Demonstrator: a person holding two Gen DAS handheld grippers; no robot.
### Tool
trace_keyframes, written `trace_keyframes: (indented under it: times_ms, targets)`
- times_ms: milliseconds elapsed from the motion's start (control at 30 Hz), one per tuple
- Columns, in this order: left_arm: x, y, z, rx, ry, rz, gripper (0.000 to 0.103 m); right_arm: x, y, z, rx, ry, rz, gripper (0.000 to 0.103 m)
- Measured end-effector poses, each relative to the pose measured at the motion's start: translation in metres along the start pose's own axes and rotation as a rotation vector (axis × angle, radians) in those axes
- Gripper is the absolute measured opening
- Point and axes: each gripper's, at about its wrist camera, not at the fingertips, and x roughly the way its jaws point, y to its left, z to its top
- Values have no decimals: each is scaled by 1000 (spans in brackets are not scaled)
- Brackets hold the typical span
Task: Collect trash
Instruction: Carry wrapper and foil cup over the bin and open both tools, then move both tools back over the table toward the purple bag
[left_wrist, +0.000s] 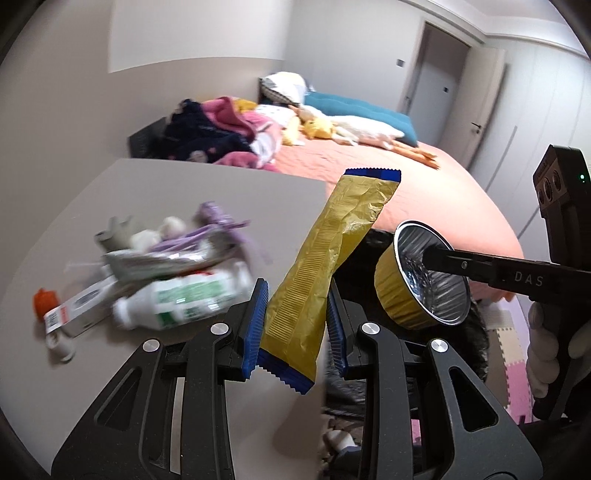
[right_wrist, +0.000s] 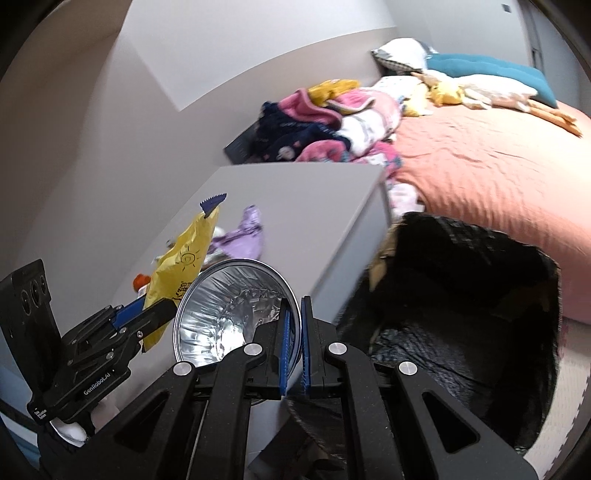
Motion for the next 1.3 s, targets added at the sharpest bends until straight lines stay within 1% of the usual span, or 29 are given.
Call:
trace_keyframes:
  times_ms: [400, 467, 500, 533, 567, 600, 667, 733, 800, 1067, 1300]
  targets:
    - [35, -57, 19, 78, 27, -112, 31, -45, -64, 3, 102, -78, -73, 7]
    - [43, -65, 23, 83, 43, -132, 33, -52, -75, 3, 127, -83, -84, 8]
    - [46, -68, 24, 82, 53, -140, 38, -55, -80, 3, 143, -86, -89, 18]
    - [49, -70, 25, 78, 65, -148, 64, -59, -87, 4, 169, -92, -101, 29]
    - [53, -74, 27, 74, 77, -152, 95, -62, -91, 4, 188, -100, -115, 64]
    - [56, -78, 28, 77, 82, -141, 96, -68, -97, 4, 216, -115, -147, 83]
    - [61, -87, 31, 103, 77, -134, 96, -83, -106, 1, 265, -182, -202, 83]
    - [64, -92, 32, 113, 82, -121, 96, -88, -113, 2, 268, -187, -217, 83]
    - [66, -96, 33, 118, 86, -131, 96, -93, -120, 2, 285, -205, -228, 83]
    - [69, -93, 37, 119, 85, -124, 96, -86, -128, 7, 296, -203, -225, 83]
    - [65, -77, 37, 96, 72, -105, 96, -74, -115, 12, 260, -184, -206, 83]
